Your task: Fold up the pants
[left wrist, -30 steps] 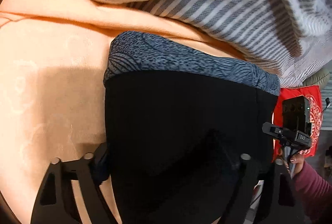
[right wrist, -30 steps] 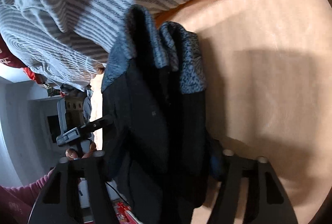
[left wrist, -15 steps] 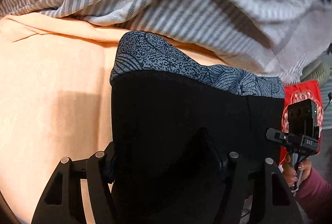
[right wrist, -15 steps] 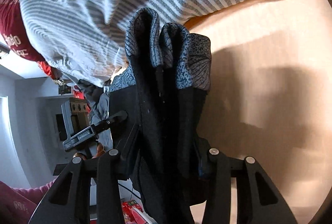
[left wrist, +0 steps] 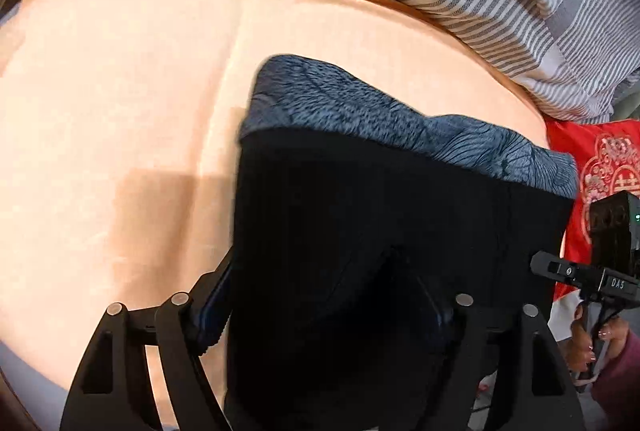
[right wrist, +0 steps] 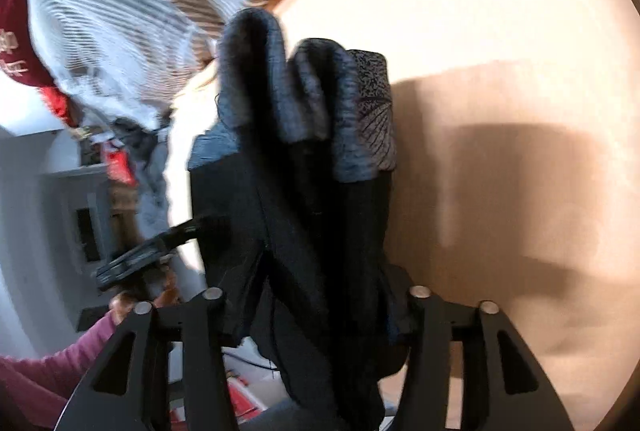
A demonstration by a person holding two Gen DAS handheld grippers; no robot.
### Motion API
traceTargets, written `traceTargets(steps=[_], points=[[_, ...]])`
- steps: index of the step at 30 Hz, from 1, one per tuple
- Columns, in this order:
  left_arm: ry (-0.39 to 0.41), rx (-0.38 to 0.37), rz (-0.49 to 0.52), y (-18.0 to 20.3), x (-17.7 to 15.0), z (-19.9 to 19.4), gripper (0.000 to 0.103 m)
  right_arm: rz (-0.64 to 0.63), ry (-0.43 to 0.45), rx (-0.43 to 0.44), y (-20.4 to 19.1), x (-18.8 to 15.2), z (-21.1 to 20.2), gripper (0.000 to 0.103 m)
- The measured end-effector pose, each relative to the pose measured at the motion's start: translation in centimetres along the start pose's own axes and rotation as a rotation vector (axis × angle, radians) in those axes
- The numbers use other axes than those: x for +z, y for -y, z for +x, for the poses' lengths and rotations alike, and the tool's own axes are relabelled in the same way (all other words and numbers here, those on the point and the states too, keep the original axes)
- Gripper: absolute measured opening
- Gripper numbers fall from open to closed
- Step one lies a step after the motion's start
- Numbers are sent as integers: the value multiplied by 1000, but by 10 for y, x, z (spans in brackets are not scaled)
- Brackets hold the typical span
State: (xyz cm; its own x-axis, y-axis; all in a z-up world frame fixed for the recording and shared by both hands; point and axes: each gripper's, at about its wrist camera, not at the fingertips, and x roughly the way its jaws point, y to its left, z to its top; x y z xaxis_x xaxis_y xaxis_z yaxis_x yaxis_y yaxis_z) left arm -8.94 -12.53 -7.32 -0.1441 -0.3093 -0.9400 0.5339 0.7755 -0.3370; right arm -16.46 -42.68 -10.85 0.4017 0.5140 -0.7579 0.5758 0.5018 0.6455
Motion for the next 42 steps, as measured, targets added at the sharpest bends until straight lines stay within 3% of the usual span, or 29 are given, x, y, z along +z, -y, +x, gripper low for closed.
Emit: traceTargets(steps=[3, 9, 13, 15, 19, 23, 30, 33, 39, 40, 42], points=[[-3, 46, 11, -3, -3, -9, 78, 32, 39, -76, -5, -3, -15, 63], [52, 149, 83, 7, -20, -37, 78, 69, 129, -234, -17, -25, -50, 63], [59, 239, 113, 20, -34, -41, 78, 70, 211, -337, -32, -50, -64, 42], [56, 229, 130, 26, -41, -40, 78, 35, 239, -356, -45, -61, -65, 41], [37, 240, 159, 34, -57, -31, 78, -38, 180, -387, -65, -76, -37, 41], [0, 247, 138, 26, -62, -16, 80, -9, 107, -435, -54, -83, -7, 40], [8, 303, 197, 34, -63, -38, 84, 41, 94, -501, -58, -95, -18, 41], [2, 312, 215, 43, -69, -49, 96, 45, 105, -494, -71, -101, -23, 53], [5, 304, 247, 60, -76, -65, 98, 4, 123, -523, -101, -110, -29, 74], [2, 308, 257, 64, -78, -67, 102, -1, 122, -529, -106, -111, -30, 79], [-6, 302, 267, 68, -79, -69, 102, -11, 128, -545, -113, -111, -32, 80]])
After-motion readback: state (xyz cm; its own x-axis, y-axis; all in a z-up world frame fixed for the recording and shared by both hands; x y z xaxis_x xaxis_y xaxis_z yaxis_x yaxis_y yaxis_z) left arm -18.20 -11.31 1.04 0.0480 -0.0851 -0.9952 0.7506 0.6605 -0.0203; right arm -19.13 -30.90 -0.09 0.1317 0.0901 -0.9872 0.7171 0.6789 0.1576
